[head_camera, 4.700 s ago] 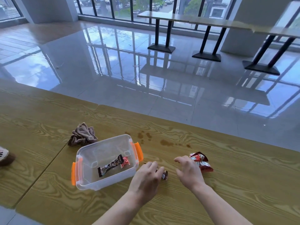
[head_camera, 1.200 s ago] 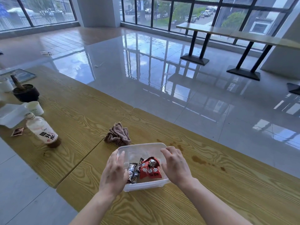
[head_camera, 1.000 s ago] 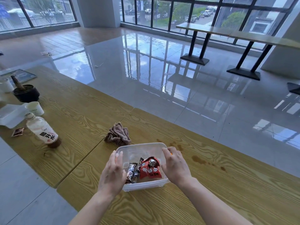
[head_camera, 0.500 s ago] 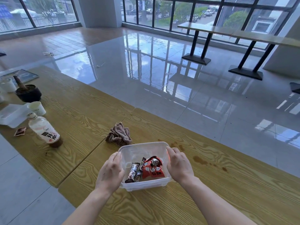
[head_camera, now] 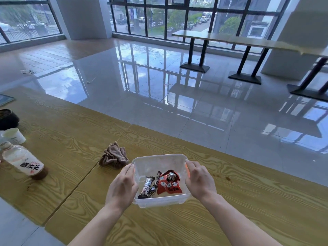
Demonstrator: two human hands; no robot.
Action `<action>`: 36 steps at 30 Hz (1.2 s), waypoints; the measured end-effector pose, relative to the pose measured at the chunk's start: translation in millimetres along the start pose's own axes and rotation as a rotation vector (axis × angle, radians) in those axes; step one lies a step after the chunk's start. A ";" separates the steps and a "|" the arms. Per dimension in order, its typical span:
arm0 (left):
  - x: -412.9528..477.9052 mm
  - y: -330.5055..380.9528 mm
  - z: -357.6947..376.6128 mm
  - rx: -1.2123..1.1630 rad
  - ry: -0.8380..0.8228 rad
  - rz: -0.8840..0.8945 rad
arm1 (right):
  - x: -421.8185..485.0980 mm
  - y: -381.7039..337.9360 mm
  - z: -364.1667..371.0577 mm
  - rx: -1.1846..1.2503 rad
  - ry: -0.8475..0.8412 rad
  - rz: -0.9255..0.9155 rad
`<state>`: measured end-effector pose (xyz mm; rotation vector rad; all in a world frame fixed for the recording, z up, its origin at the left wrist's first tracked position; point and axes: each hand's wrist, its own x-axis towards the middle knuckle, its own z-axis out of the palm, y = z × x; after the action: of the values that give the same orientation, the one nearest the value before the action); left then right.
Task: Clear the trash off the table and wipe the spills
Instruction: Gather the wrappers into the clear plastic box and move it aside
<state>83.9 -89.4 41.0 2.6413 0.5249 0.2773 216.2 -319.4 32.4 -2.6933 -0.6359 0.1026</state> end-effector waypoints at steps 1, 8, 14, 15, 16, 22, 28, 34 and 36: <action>1.6 5.6 2.1 -0.001 -0.003 0.016 | -2.2 6.0 -3.5 -0.002 0.011 0.012; 15.4 51.6 18.5 -0.030 -0.053 0.139 | -20.7 48.3 -30.3 -0.023 0.078 0.109; 25.7 96.0 35.4 -0.051 -0.077 0.247 | -40.3 89.3 -51.3 -0.045 0.135 0.201; 27.4 104.4 39.2 -0.052 -0.080 0.258 | -44.0 96.9 -55.4 -0.045 0.139 0.217; 28.6 112.9 43.3 -0.056 -0.086 0.271 | -48.0 104.3 -59.2 -0.041 0.145 0.234; 36.5 166.4 72.1 -0.059 -0.150 0.377 | -75.5 153.6 -81.9 -0.044 0.204 0.336; 39.7 225.6 108.9 -0.061 -0.221 0.467 | -105.3 206.6 -101.2 -0.047 0.242 0.447; 36.3 288.0 147.3 -0.094 -0.266 0.558 | -134.6 263.1 -123.6 -0.023 0.249 0.568; 35.4 309.4 160.4 -0.098 -0.281 0.576 | -142.0 282.1 -129.5 -0.014 0.250 0.599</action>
<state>258.0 -393.4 41.3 2.6169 -0.3401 0.0905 226.7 -660.3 46.3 -2.7553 0.2529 -0.0841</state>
